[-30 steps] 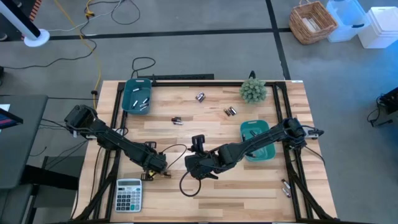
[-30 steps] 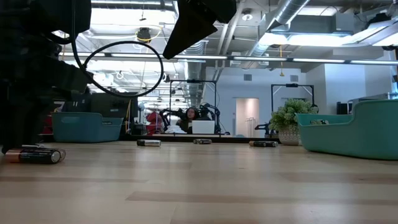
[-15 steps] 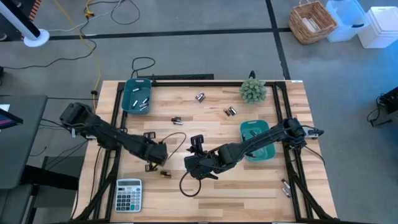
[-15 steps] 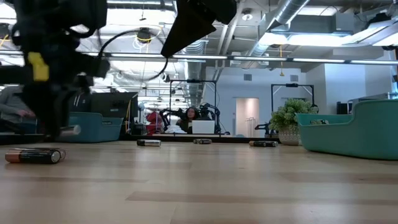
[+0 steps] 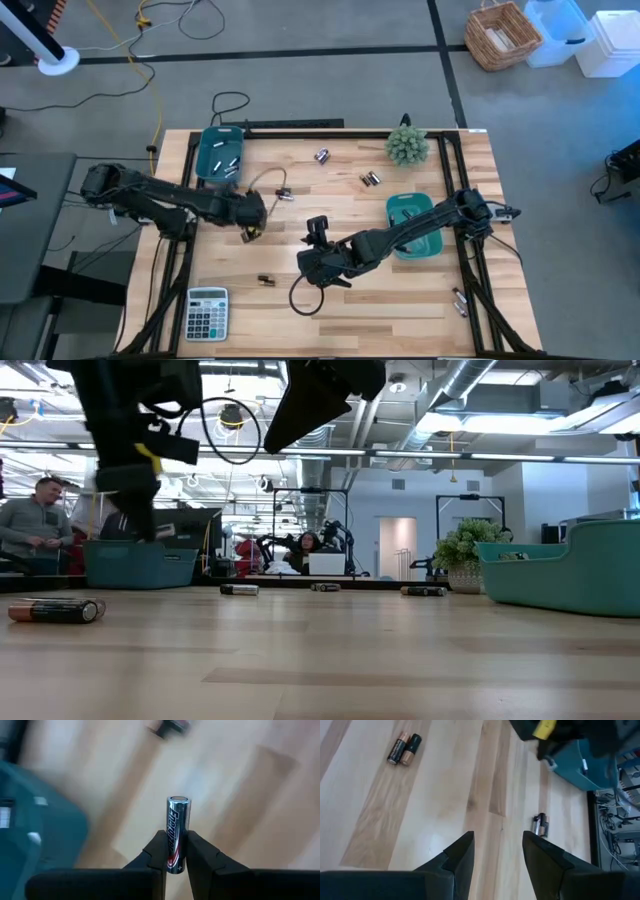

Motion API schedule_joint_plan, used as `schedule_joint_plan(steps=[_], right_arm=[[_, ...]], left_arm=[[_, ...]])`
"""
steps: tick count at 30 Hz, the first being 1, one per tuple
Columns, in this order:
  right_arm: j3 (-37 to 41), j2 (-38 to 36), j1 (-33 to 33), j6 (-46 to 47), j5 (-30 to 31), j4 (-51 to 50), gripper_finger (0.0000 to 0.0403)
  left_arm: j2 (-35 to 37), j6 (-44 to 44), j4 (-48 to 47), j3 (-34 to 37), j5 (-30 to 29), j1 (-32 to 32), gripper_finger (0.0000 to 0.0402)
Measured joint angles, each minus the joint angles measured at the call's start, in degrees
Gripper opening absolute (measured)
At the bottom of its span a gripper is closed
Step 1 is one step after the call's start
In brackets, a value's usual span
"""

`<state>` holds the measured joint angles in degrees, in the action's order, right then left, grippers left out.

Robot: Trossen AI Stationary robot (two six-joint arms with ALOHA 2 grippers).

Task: Sort batteries
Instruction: Put the silver battery into the blue bin

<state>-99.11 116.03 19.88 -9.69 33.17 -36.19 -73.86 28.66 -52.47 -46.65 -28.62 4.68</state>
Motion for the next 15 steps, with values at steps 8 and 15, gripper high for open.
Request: schedule_joint_plan(steps=[8, 15], right_arm=[[0.0, -4.4, 0.0, 0.2, 1.2, -1.9, 0.0181], [0.0, -11.9, 0.0, 1.0, 3.3, -8.2, 0.0181]], left_arm=[[8.2, -6.7, 6.7, -0.1, -6.8, -9.3, 0.0039], [13.7, -8.4, 9.9, -0.1, -9.3, -20.2, 0.0039]])
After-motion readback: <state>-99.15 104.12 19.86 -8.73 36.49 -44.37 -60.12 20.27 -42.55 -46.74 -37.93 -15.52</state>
